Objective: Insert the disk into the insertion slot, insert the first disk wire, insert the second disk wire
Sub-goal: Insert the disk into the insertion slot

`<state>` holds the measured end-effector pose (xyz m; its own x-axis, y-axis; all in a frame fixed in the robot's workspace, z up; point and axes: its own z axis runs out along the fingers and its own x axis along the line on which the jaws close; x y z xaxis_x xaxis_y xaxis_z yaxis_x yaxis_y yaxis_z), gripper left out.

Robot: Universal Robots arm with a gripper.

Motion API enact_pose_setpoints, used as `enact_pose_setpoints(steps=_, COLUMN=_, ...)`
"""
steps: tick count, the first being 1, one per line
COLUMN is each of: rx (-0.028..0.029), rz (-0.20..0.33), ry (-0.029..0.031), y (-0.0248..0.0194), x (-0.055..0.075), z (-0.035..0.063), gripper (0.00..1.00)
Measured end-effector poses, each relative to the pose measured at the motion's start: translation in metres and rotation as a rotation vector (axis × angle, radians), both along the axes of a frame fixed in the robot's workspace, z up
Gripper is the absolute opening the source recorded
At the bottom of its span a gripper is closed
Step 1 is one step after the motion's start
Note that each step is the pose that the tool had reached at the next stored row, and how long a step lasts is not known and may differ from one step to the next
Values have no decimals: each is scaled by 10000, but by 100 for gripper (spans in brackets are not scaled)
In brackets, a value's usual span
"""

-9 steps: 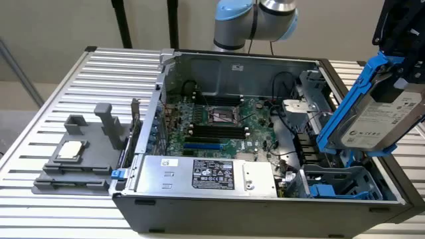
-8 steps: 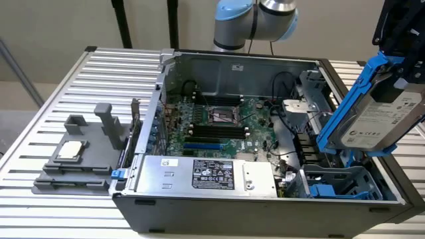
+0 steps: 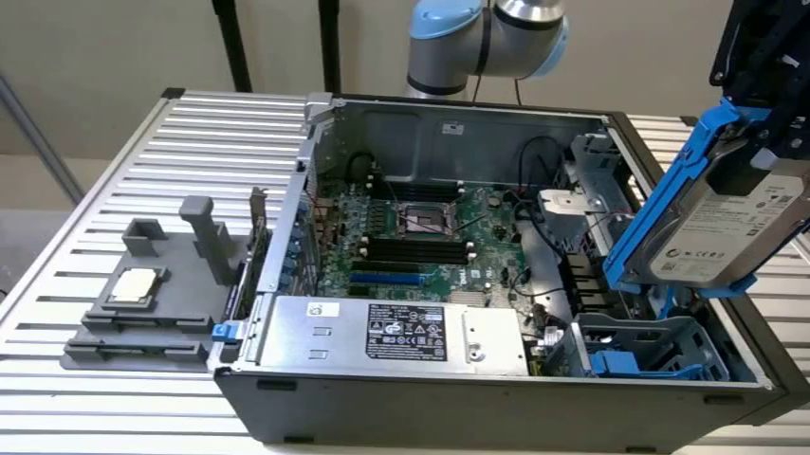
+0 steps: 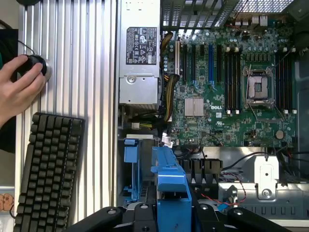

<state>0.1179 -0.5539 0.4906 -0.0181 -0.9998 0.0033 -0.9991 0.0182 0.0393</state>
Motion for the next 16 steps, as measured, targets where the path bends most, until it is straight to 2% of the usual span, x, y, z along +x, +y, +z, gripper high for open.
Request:
enact_pose_setpoints(steps=4, rx=0, rz=0, ry=0, y=0, x=0, z=0, gripper=32)
enact_pose_setpoints(steps=6, rx=5, rz=0, ry=0, y=-18, x=0, z=2, gripper=32)
enact_pose_setpoints(steps=11, rx=80, rz=0, ry=0, y=-163, x=0, z=-9, gripper=32)
enact_pose_setpoints(steps=16, rx=216, rz=56, ry=1, y=-246, x=-35, z=-64, gripper=32)
